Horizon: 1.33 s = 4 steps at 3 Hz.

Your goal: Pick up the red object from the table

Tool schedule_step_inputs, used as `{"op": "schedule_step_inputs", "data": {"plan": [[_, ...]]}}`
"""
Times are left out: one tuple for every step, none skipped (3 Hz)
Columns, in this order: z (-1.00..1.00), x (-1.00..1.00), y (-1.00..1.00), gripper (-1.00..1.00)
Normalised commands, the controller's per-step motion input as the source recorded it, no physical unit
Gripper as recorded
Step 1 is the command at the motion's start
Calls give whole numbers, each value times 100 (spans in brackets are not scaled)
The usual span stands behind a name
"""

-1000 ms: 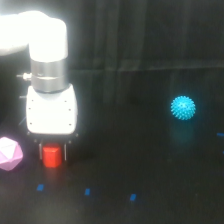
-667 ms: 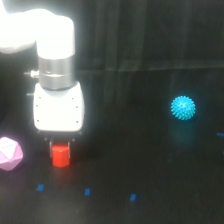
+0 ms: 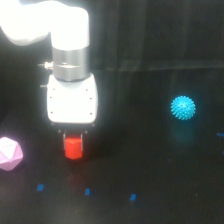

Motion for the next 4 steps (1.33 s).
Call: {"op": "schedule_step_inputs", "data": {"plan": [[100, 62, 65, -97], [98, 56, 84, -100], [89, 21, 88, -100], [100, 28, 100, -92]]}}
